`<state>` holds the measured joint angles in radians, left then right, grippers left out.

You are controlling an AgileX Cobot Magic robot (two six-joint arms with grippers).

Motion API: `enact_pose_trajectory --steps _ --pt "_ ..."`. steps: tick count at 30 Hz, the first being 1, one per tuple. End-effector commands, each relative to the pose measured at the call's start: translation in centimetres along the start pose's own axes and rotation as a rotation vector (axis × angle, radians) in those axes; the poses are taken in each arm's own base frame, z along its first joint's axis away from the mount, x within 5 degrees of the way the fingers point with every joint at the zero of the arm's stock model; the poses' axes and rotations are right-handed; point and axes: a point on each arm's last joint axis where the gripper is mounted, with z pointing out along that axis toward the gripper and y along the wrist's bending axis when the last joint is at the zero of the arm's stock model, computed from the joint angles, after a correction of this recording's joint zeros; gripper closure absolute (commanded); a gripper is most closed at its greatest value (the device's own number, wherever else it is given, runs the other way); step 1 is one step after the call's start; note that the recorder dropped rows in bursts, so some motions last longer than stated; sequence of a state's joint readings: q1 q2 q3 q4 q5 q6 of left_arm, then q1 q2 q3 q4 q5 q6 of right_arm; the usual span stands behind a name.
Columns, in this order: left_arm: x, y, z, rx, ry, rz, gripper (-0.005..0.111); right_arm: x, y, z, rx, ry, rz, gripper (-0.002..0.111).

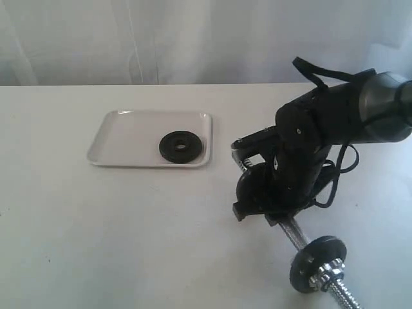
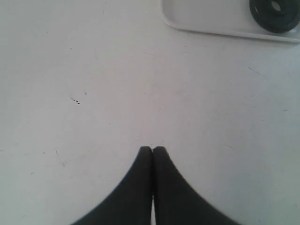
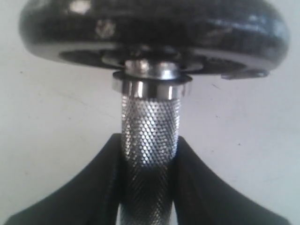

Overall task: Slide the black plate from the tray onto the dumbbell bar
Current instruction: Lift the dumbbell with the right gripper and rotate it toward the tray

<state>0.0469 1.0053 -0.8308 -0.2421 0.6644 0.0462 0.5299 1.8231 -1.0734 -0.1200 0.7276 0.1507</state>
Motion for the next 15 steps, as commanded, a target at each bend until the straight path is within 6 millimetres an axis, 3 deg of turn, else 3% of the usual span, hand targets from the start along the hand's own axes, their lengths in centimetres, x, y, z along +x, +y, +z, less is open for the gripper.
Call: enact_pose_trajectory --steps 1,11,15 --pt "0.0 -0.2 -0.2 0.012 0.005 0.003 0.107 -0.3 -0.1 0.3 0.009 -0.039 -0.268 0.108" --pt "-0.1 -0.2 -0.2 0.011 -0.002 0.017 0.107 -0.1 -2.5 0.5 -0.042 -0.017 -0.463 0.108" --pt "-0.2 -0.1 -0.2 0.008 -0.017 0.032 0.107 -0.1 -2.4 0.5 -0.132 -0.057 -0.603 0.108"
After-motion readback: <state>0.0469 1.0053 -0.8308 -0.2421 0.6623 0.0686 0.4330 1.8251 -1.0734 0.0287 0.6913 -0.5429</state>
